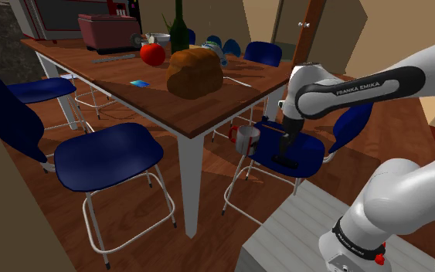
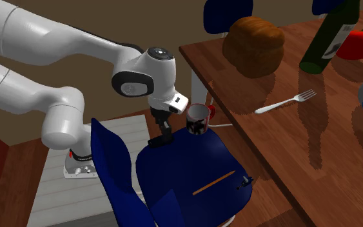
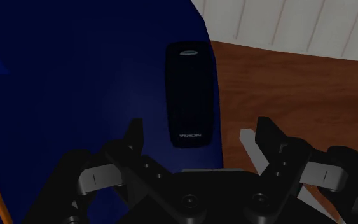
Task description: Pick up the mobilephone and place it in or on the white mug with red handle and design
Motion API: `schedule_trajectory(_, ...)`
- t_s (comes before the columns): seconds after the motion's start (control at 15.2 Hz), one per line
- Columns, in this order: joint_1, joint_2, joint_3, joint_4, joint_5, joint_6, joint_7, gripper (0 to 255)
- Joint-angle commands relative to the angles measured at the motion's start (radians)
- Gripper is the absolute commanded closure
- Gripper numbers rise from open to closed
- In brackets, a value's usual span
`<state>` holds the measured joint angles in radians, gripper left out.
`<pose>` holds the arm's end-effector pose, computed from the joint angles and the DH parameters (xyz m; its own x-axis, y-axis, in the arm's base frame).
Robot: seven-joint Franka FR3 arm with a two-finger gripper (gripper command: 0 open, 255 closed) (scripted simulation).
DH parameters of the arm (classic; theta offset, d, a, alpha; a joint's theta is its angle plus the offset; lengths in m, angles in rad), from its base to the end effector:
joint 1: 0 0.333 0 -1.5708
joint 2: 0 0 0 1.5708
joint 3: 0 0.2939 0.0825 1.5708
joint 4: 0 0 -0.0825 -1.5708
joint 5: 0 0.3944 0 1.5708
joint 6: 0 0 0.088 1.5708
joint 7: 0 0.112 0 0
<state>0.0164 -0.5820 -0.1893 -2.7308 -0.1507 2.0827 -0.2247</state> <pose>0.3585 -0.0621 0.3565 0.9838 0.1634 -0.0740 0.1643 -0.9864 0.0058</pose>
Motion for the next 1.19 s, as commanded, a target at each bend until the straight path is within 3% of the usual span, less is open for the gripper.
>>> schedule_trajectory(0.0,0.000,0.033,-0.015,-0.012,-0.012,0.036,-0.031,0)
schedule_trajectory(0.46,-0.003,0.100,-0.030,-0.076,-0.023,0.166,-0.031,0)
schedule_trajectory(0.99,-0.003,0.100,-0.030,-0.076,-0.023,0.166,-0.031,0)
schedule_trajectory(1.06,-0.003,0.100,-0.030,-0.076,-0.023,0.166,-0.031,255)
schedule_trajectory(1.12,-0.003,0.100,-0.030,-0.076,-0.023,0.166,-0.031,255)
